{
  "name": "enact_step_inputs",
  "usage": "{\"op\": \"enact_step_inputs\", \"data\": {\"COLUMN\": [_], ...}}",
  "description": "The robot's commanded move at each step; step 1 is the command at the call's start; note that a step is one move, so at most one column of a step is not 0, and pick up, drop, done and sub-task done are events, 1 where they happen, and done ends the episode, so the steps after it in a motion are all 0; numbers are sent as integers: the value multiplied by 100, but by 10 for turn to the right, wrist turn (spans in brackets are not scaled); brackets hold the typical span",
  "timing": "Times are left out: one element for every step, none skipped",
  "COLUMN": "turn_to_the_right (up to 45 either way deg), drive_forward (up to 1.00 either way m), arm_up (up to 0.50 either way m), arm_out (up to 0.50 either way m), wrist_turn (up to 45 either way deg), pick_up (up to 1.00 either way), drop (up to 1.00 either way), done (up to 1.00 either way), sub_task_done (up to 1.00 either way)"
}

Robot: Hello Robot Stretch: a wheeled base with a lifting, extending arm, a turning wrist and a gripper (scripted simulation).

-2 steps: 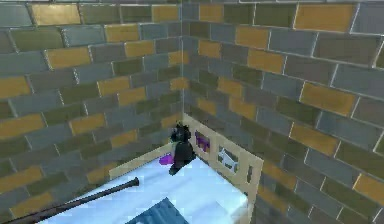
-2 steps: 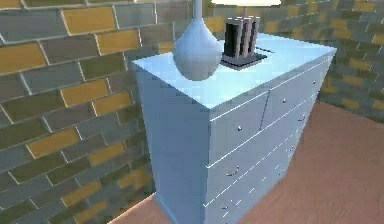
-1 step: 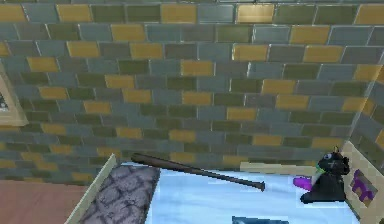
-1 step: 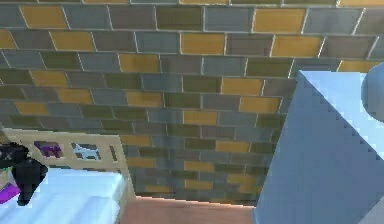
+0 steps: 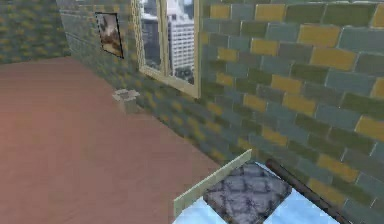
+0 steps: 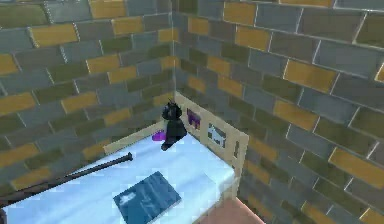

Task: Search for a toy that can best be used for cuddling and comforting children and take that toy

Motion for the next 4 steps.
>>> {"op": "enact_step_inputs", "data": {"turn_to_the_right": [450,450,390,0], "drive_forward": [0,0,0,60], "arm_up": [0,0,0,0], "arm_out": [0,0,0,0], "wrist_turn": [0,0,0,0], "pick_up": [0,0,0,0], "drop": [0,0,0,0], "done": [0,0,0,0], "sub_task_done": [0,0,0,0]}}
